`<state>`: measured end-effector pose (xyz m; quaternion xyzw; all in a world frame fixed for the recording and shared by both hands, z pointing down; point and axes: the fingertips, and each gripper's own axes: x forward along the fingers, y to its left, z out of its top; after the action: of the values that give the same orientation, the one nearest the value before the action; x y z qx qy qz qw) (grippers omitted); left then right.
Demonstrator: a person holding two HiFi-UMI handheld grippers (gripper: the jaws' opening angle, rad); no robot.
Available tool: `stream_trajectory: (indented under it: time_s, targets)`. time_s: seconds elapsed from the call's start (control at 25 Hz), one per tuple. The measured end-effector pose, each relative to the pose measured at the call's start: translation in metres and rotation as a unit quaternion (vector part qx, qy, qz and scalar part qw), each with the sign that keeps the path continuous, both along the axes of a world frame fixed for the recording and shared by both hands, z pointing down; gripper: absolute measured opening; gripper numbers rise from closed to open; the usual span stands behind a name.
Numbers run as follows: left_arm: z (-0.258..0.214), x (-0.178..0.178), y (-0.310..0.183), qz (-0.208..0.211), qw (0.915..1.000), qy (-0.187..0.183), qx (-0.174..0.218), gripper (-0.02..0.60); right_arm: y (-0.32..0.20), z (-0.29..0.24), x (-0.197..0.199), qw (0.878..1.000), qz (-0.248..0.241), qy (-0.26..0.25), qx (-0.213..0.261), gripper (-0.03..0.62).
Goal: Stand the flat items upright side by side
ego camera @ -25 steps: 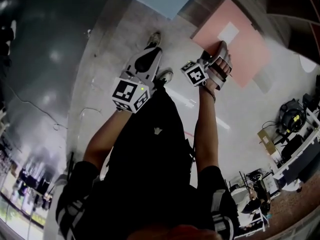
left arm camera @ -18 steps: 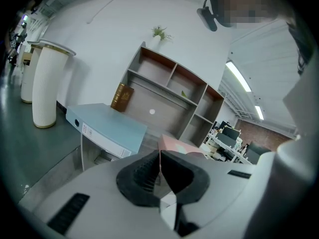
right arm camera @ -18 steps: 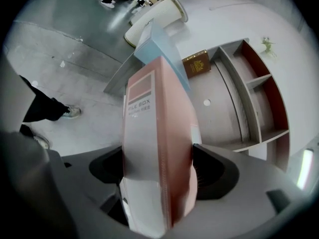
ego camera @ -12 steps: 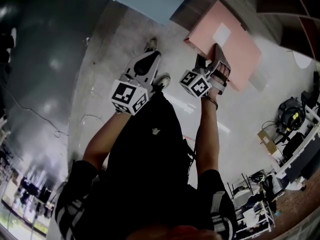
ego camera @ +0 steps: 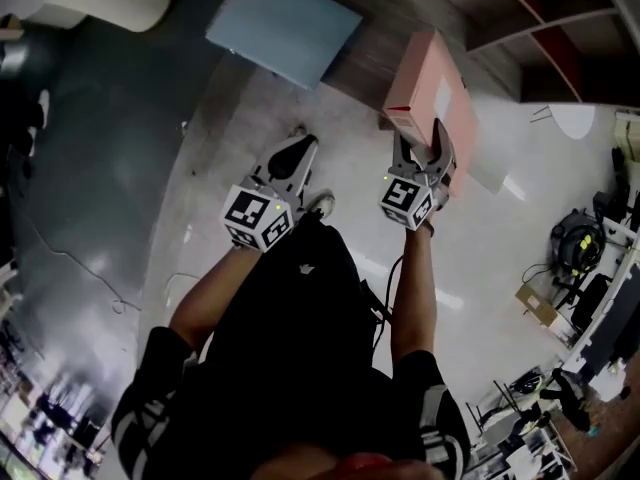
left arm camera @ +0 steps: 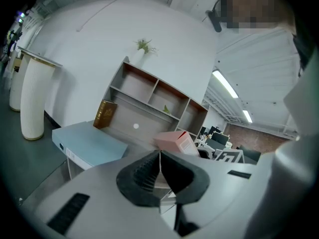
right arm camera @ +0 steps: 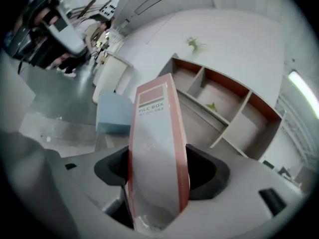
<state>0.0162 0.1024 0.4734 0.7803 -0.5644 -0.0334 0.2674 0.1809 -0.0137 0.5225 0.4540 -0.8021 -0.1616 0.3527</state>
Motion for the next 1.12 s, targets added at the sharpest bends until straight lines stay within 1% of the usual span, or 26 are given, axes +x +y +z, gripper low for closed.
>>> stream_trajectory:
  time_s: [0.08, 0.12, 0.2, 0.24, 0.32, 0.44, 0.48, 0.52, 0.56, 0.6, 0.76, 0.88, 1.12]
  targets:
    - [-0.019, 0.007, 0.002, 0.0, 1.0, 0.001, 0.01, 0.029, -0.009, -0.029, 0.018, 0.997, 0.027, -0.069, 0.006, 0.327]
    - [-0.03, 0.01, 0.004, 0.0, 0.9999, 0.0, 0.014, 0.029, -0.012, -0.043, 0.027, 0.994, 0.04, -0.104, 0.007, 0.325]
    - [-0.047, 0.014, 0.006, 0.0, 0.9997, -0.005, 0.024, 0.029, -0.019, -0.064, 0.042, 0.983, 0.066, -0.173, 0.005, 0.324]
    - [-0.053, 0.013, 0.005, 0.001, 0.9995, -0.009, 0.03, 0.029, -0.022, -0.072, 0.047, 0.975, 0.077, -0.207, 0.003, 0.324]
    - [-0.064, 0.009, 0.004, 0.005, 0.9991, -0.013, 0.041, 0.029, -0.027, -0.083, 0.055, 0.955, 0.093, -0.282, -0.003, 0.324]
    - [-0.08, 0.008, 0.002, 0.013, 0.9983, -0.015, 0.054, 0.029, -0.026, -0.091, 0.07, 0.911, 0.118, -0.395, -0.025, 0.321]
    - [-0.085, 0.008, -0.001, 0.016, 0.9981, -0.014, 0.058, 0.029, -0.025, -0.093, 0.073, 0.898, 0.125, -0.421, -0.03, 0.321]
    - [-0.09, 0.008, -0.006, 0.02, 0.9978, -0.014, 0.061, 0.029, -0.024, -0.093, 0.075, 0.889, 0.13, -0.438, -0.031, 0.319]
    - [-0.095, 0.008, -0.014, 0.025, 0.9975, -0.012, 0.064, 0.029, -0.024, -0.095, 0.075, 0.884, 0.131, -0.447, -0.028, 0.319]
    - [-0.099, 0.007, -0.023, 0.03, 0.9972, -0.011, 0.067, 0.029, -0.025, -0.096, 0.072, 0.883, 0.131, -0.451, -0.023, 0.319]
    - [-0.115, 0.001, -0.063, 0.061, 0.9947, -0.001, 0.082, 0.029, -0.036, -0.106, 0.053, 0.879, 0.13, -0.46, -0.006, 0.319]
    - [-0.127, -0.003, -0.093, 0.096, 0.9903, -0.004, 0.1, 0.029, -0.049, -0.111, 0.042, 0.874, 0.14, -0.465, 0.009, 0.319]
    - [-0.142, -0.013, -0.139, 0.154, 0.9811, -0.002, 0.118, 0.029, -0.072, -0.113, 0.032, 0.87, 0.166, -0.462, 0.053, 0.319]
